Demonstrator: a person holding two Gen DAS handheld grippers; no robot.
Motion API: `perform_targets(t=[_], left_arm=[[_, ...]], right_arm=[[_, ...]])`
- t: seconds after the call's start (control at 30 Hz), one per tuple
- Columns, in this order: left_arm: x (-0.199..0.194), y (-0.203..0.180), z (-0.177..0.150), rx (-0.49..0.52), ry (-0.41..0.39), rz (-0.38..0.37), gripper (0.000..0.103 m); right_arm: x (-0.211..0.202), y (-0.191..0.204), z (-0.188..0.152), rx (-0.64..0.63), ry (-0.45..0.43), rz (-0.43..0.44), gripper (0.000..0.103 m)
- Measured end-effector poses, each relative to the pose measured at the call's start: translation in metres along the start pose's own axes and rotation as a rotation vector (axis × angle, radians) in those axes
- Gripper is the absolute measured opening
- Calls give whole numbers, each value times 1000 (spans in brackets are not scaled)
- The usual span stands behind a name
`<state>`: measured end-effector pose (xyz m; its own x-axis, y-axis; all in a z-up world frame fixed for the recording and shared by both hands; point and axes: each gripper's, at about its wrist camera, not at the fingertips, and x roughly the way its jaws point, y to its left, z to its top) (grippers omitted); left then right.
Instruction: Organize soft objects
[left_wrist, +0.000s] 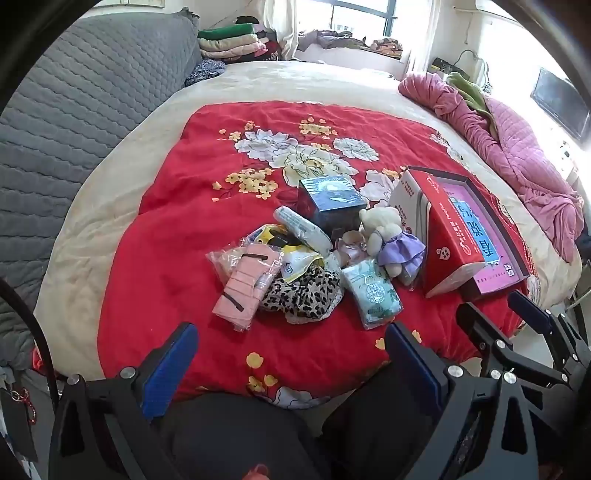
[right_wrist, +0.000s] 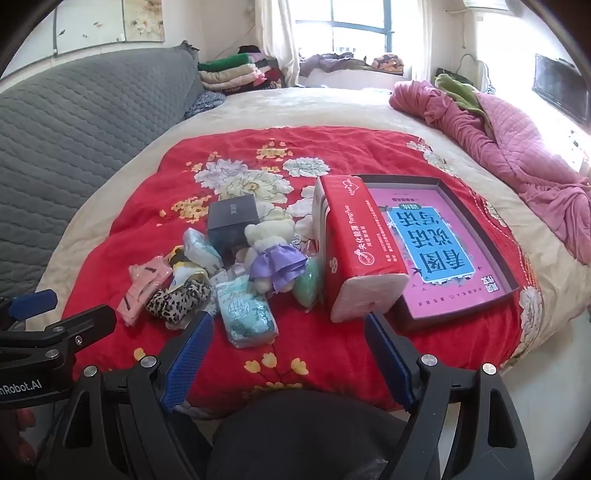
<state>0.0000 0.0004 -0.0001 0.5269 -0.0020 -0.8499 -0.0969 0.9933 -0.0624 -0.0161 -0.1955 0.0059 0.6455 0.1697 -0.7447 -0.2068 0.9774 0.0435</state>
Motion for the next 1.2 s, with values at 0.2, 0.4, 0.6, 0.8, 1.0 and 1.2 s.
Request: perform_targets(t=[0.2, 0.4, 0.6, 0.8, 1.0, 1.2], left_arm=[[1, 4, 0, -8, 6, 0, 101], [6, 4, -1, -1, 4, 0, 101], [4, 1, -2, -10, -1, 3, 101], [2, 1, -2, -11, -22, 1, 101], [4, -1, -1, -9, 3, 6, 101], [5, -1, -1, -10, 11, 6, 101]], right_arm=[[-1, 0, 0, 0, -1, 1, 84], [-1, 1, 0, 0, -4, -1, 84], [-2, 1, 0, -4, -6, -2, 84], [-2, 2, -1, -5, -7, -2, 84], [-2, 2, -1, -4, -7, 0, 84], [-1, 3, 0, -6, -3, 0, 84]])
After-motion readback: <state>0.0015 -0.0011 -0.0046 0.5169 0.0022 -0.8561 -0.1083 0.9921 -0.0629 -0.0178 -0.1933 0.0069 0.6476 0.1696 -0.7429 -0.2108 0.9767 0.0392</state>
